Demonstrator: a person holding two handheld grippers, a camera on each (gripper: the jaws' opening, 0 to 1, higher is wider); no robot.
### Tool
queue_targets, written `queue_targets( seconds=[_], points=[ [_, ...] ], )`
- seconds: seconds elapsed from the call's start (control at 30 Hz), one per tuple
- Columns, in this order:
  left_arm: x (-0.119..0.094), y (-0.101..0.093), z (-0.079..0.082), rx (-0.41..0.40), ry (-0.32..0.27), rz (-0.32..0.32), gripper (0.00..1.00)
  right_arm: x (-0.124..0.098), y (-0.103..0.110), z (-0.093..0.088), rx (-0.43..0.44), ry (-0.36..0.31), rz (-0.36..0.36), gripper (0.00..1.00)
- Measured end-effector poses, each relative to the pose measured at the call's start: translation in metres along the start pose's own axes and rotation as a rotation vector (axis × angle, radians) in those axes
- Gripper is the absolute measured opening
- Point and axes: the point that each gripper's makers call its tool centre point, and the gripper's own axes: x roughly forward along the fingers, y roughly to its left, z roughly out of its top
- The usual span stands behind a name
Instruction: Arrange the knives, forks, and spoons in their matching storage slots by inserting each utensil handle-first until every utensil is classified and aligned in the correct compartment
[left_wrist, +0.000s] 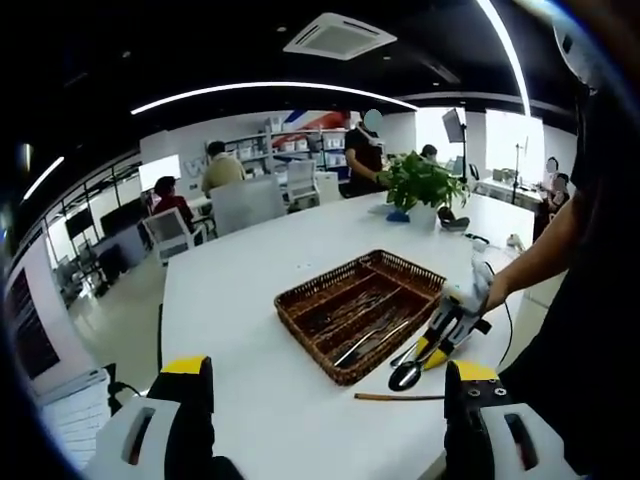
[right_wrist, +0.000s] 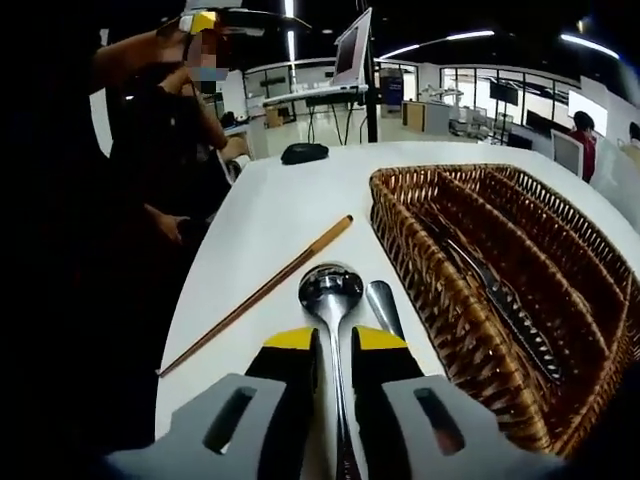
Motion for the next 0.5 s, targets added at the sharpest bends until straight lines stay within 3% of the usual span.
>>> queue_targets(
  seconds=[0.17, 0.5],
  points=[
    [-0.0022, 0.003, 0.0001, 0.01, 0.006, 0.009, 1.0, 0.0002, -0.006, -0.0008, -0.015, -0.012, -0.018, 0.02],
    [-0.0002, 0.0021, 0.0044, 0.017, 0.003, 0.008, 1.0, 0.001, -0.0036, 0.0007, -0.046, 0.0, -0.001, 0.01]
  ],
)
